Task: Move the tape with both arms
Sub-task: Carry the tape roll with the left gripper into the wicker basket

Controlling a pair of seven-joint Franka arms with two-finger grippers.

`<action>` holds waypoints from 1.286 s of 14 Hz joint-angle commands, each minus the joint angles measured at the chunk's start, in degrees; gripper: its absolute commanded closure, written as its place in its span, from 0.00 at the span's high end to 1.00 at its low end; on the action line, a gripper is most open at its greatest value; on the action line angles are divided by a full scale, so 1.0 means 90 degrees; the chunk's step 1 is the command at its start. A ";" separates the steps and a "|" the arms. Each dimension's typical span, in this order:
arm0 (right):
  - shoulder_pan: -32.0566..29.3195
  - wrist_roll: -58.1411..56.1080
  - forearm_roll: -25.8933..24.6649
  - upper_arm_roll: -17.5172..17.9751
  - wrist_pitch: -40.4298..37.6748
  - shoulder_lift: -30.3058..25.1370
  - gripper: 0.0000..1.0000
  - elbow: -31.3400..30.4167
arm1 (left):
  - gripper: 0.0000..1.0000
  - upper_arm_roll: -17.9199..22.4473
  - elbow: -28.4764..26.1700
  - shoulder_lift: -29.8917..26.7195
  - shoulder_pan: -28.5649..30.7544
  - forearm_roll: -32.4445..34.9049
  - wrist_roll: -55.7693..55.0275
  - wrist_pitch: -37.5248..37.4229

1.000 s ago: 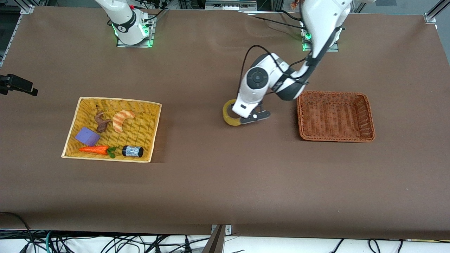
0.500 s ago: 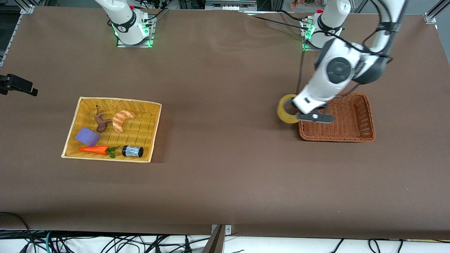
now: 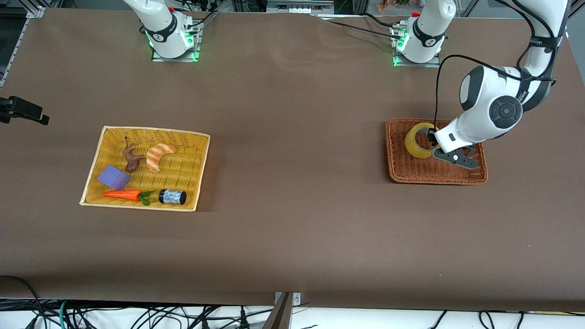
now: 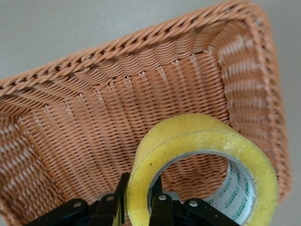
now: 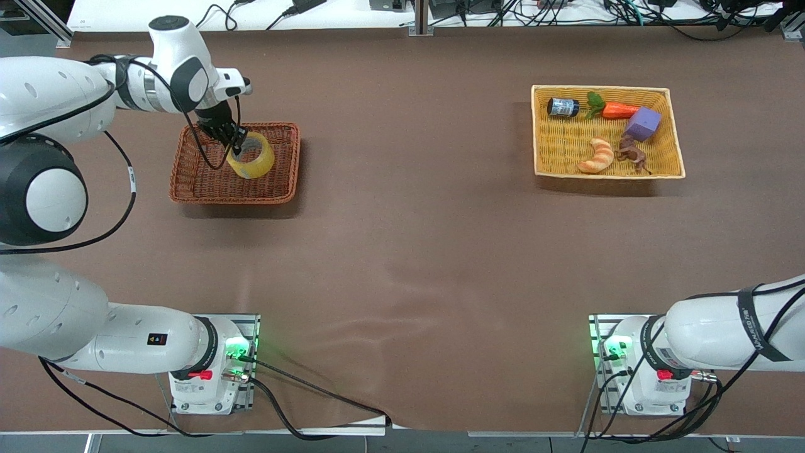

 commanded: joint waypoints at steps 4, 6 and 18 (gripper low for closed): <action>0.0008 -0.0043 -0.0055 0.0012 -0.0046 0.0052 1.00 0.0145 | 0.20 0.0058 0.0054 0.0768 0.0204 -0.0176 0.0585 0.0698; 0.0008 -0.0052 -0.0055 0.0012 -0.0055 0.0052 1.00 0.0145 | 0.64 0.0058 0.0044 0.0720 0.0155 -0.0176 0.0575 0.0669; 0.0008 -0.0052 -0.0045 0.0012 -0.0065 0.0052 1.00 0.0135 | 1.00 0.0058 0.0179 -0.2501 -0.0197 -0.0156 0.0457 -0.0697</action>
